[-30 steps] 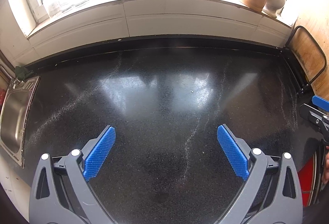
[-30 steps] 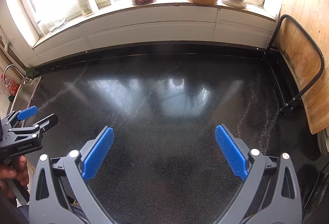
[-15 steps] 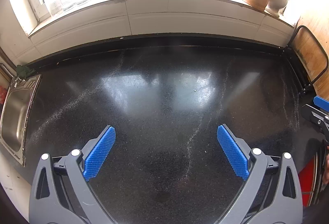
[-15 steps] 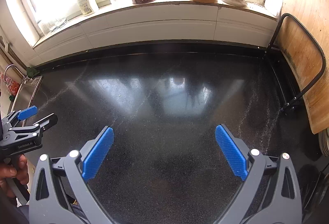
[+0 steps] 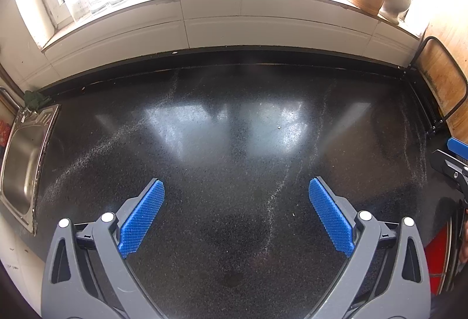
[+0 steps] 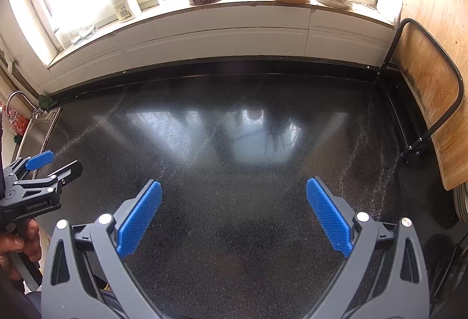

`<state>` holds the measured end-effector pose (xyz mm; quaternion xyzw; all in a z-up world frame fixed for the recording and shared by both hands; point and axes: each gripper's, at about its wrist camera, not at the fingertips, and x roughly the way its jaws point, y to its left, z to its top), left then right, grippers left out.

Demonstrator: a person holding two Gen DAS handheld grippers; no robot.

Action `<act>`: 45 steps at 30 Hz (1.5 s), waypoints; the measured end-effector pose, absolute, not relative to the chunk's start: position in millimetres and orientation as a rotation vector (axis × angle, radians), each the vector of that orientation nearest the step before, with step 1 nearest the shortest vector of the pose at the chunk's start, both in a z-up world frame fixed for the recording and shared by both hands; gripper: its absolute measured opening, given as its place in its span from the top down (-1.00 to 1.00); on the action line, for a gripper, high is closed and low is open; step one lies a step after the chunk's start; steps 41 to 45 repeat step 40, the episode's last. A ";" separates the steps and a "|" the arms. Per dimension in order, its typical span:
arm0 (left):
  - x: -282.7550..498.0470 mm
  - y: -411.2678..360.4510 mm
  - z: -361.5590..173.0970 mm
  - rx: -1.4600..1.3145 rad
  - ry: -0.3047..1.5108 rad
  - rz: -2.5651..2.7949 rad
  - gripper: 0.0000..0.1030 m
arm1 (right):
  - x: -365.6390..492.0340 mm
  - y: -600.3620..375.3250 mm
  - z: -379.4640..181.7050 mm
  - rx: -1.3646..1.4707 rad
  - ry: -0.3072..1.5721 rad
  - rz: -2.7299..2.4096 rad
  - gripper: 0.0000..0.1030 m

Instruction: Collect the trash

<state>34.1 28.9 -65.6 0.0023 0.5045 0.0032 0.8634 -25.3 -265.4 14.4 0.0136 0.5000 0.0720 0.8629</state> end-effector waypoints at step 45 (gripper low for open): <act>48.7 29.9 -84.5 -0.044 1.058 -0.035 -0.87 | -20.5 -291.7 -8.0 0.058 1.060 0.155 -0.86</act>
